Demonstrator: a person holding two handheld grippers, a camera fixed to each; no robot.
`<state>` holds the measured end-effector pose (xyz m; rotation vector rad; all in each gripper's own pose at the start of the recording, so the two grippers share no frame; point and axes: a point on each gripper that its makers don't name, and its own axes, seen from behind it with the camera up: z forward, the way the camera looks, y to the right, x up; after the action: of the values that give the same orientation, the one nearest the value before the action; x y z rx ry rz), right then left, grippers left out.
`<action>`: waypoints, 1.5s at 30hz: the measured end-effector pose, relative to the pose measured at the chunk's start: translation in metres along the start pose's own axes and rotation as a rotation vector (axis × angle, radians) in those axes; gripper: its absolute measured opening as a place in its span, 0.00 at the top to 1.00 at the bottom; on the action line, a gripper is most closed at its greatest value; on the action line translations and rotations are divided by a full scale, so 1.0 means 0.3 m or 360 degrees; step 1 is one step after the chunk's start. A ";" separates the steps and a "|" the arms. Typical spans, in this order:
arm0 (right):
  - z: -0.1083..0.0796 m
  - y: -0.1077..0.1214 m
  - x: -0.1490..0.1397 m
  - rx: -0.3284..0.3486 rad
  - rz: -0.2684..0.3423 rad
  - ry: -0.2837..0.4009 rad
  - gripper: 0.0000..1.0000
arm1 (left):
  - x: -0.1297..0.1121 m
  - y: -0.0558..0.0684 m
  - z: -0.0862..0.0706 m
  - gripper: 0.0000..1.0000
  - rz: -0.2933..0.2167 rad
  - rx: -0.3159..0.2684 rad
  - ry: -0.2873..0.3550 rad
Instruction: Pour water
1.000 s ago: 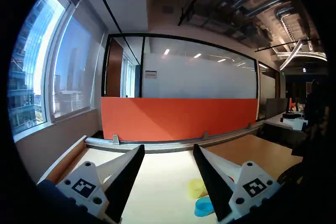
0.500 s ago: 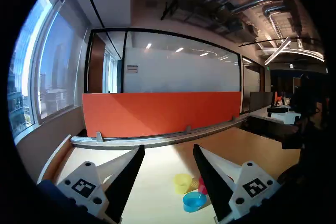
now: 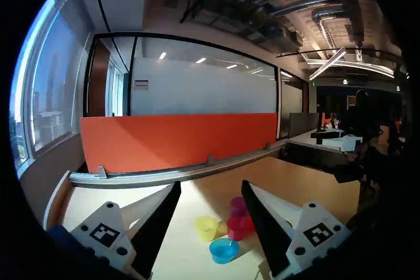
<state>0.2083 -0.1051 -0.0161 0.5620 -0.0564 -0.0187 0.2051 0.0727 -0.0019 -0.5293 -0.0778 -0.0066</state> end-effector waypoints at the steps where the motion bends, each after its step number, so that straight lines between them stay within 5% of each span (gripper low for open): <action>1: -0.002 -0.002 -0.004 0.0005 -0.0009 -0.0011 0.00 | -0.002 0.005 -0.001 0.15 0.0005 -0.0012 -0.0009; 17: -0.054 -0.030 -0.102 0.0099 -0.0180 -0.0215 0.00 | -0.065 0.052 -0.008 0.15 0.0093 -0.0145 -0.0118; 45: -0.127 -0.057 -0.405 0.0181 -0.0224 -0.0539 0.00 | -0.399 0.086 0.008 0.15 0.0127 -0.0231 -0.0439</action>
<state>0.0893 -0.0954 -0.0634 0.6711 -0.3493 -0.2493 0.0861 0.0945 -0.0219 -0.6756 -0.3271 0.1399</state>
